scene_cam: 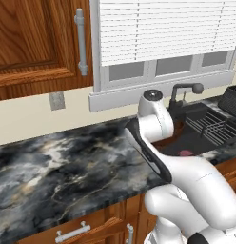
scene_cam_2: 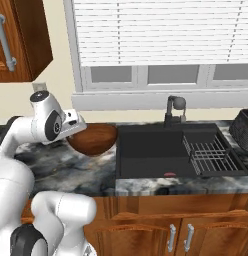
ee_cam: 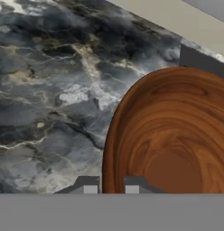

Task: Pick the cup and bowl from the counter and place them on the counter next to the sink.

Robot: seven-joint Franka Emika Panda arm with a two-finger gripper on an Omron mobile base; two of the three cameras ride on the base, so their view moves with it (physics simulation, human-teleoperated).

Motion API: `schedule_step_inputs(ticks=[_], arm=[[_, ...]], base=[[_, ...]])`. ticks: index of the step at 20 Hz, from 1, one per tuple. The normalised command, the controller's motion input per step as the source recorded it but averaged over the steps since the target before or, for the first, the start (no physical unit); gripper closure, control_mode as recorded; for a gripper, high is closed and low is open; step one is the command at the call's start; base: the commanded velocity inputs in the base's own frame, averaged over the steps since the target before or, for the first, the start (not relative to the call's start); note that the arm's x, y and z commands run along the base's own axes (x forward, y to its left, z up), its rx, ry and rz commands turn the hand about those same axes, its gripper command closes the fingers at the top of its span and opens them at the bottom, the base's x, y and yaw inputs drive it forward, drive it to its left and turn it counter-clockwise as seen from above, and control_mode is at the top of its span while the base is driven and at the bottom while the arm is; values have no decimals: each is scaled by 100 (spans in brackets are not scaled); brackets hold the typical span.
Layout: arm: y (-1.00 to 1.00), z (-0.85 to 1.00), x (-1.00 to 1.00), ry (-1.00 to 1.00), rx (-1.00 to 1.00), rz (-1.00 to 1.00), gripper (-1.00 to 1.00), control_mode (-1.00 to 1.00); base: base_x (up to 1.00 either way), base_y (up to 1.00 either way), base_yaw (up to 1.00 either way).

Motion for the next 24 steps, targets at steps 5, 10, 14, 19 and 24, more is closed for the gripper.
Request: schedule_step_inputs(ticks=[5,10,14,19,24], arm=[[15,-25,33,9,0,0,100,-100],[1,-32,12,6,0,0,100,-100],[0,-37,1,0,0,0,100,-100],[0,-41,2,0,0,0,100,-100],[0,-32,12,0,0,2,100,-100]], base=[[0,0,0],[0,0,0],[0,0,0],[0,0,0],[0,0,0]])
